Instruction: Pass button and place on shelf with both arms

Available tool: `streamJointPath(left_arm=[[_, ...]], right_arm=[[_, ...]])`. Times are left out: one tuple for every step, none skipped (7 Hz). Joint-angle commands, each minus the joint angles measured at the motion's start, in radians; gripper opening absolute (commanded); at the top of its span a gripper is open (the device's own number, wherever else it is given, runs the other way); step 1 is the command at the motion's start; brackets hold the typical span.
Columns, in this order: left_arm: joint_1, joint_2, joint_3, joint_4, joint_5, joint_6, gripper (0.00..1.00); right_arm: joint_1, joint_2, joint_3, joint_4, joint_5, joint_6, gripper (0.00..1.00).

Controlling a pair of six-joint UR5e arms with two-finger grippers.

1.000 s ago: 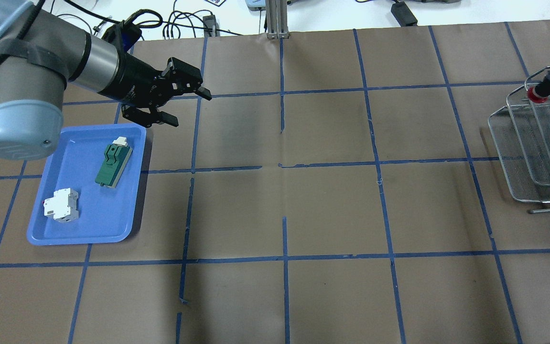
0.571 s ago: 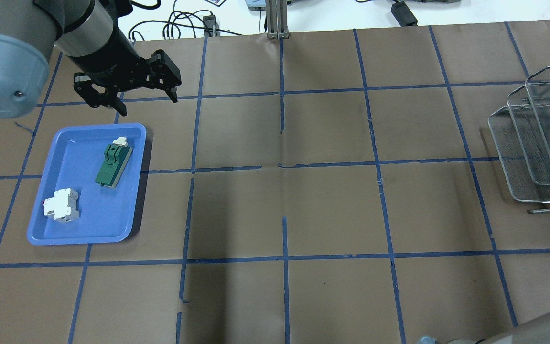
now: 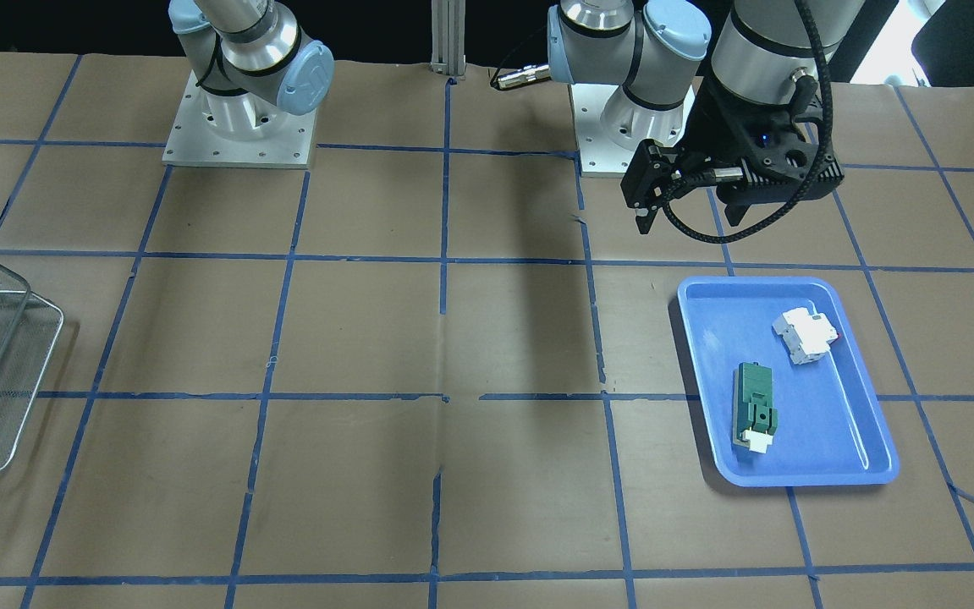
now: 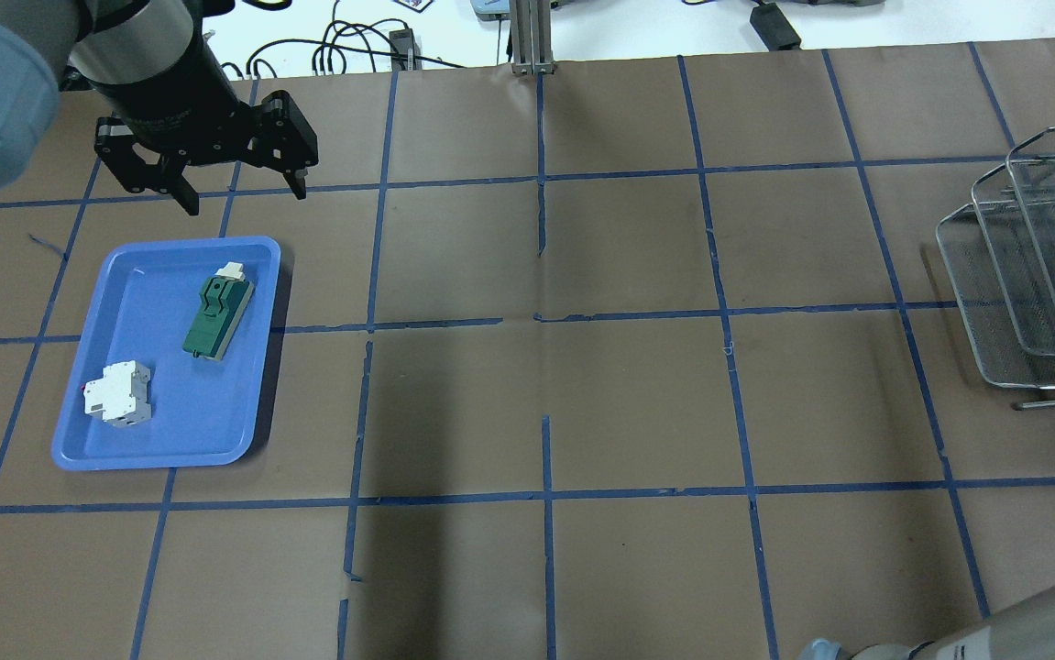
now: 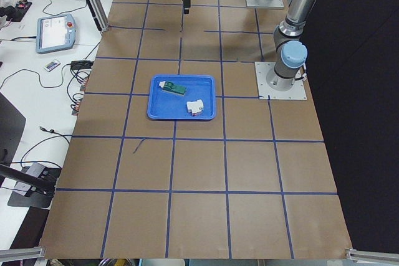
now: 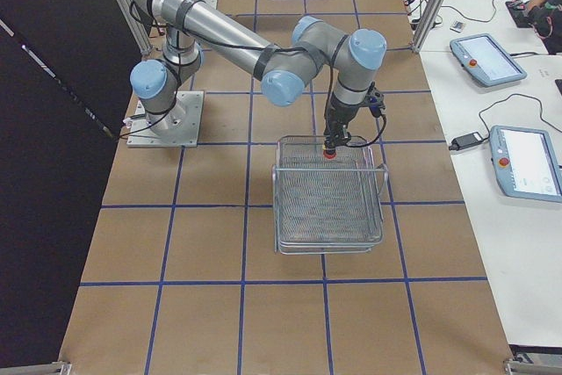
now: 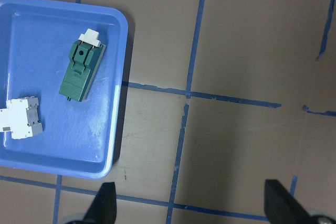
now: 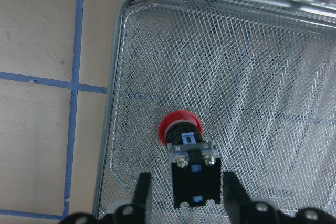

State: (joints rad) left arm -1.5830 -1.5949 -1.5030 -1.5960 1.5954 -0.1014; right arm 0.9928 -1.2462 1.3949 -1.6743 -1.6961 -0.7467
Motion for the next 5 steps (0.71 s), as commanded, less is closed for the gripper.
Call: streamJointPath(left_arm=[[0.009,0.006,-0.005,-0.009,-0.043,0.125,1.0],[0.006,0.006,-0.003,-0.01,-0.045,0.124,1.0],[0.005,0.007,0.001,-0.01,-0.061,0.112,1.0],[0.008,0.01,0.003,-0.01,-0.061,0.111,1.0],[0.012,0.012,0.001,-0.012,-0.054,0.111,1.0]], right_arm=[[0.009,-0.016,-0.02,0.055,0.0,0.006,1.0],[0.016,-0.06,-0.033,0.095,0.006,0.012,1.0],[0.068,-0.129,-0.034,0.16,0.03,0.026,1.0],[0.14,-0.171,-0.034,0.186,0.038,0.085,1.0],[0.223,-0.194,-0.033,0.208,0.085,0.16,1.0]])
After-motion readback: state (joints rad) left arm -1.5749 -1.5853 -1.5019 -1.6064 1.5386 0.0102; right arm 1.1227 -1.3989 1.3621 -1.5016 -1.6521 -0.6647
